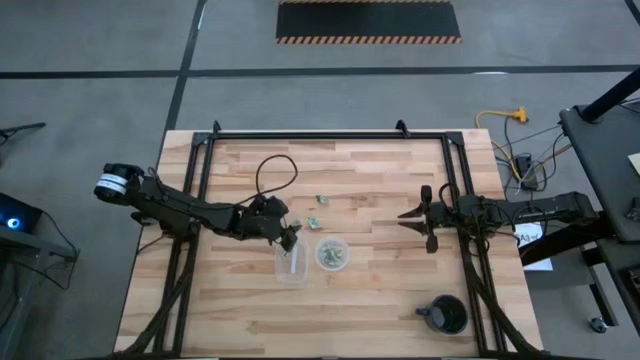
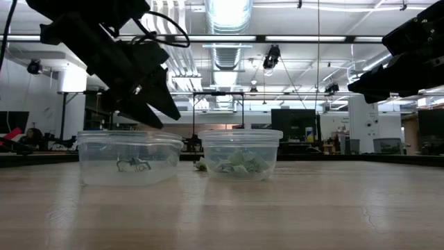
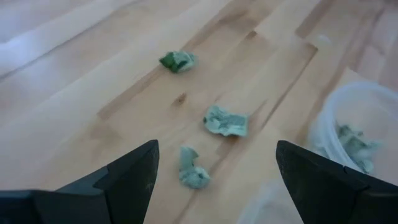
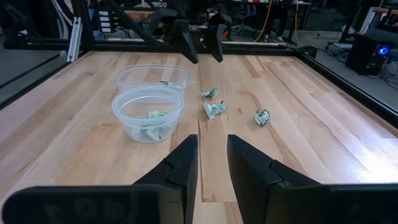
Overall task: Pick and place items into bin
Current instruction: Put the stevia packet into the left transparent bin
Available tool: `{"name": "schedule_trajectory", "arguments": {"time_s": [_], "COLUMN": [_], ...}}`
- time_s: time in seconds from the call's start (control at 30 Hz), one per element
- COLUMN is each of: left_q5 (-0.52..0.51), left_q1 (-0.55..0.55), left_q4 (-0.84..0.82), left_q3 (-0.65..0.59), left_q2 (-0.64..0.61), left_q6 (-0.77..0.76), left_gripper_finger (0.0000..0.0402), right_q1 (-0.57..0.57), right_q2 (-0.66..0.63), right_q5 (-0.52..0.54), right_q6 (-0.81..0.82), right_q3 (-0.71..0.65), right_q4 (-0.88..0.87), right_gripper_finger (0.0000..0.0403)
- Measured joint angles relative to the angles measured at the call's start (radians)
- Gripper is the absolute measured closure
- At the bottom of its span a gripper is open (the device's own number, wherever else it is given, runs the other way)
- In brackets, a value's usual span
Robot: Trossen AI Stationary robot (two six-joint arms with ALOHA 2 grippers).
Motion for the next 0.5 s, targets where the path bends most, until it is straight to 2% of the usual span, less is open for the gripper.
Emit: {"name": "schedule_trajectory", "arguments": {"time_s": [0.23, 0.37, 0.5], "left_q5": [-0.014, 0.016, 0.028], "left_q1": [0.034, 0.056, 0.058], "left_q4": [-0.050, -0.053, -0.126], "left_q3": [0.028, 0.072, 0.132], "left_q2": [0.084, 0.155, 0.200], "left_q6": [-0.024, -0.022, -0.022], "left_gripper_finger": [0.0096, 0.0096, 0.0096], "right_q1": [0.000, 0.000, 0.000], "right_q2": [0.000, 0.000, 0.000], "right_q5": [0.000, 0.000, 0.000], "right_q6": [0.000, 0.000, -0.001], "right_q3": [0.000, 0.000, 0.000], "right_q4": [0.000, 0.000, 0.000], "right_gripper_finger": [0.0318, 0.0316, 0.0320]}}
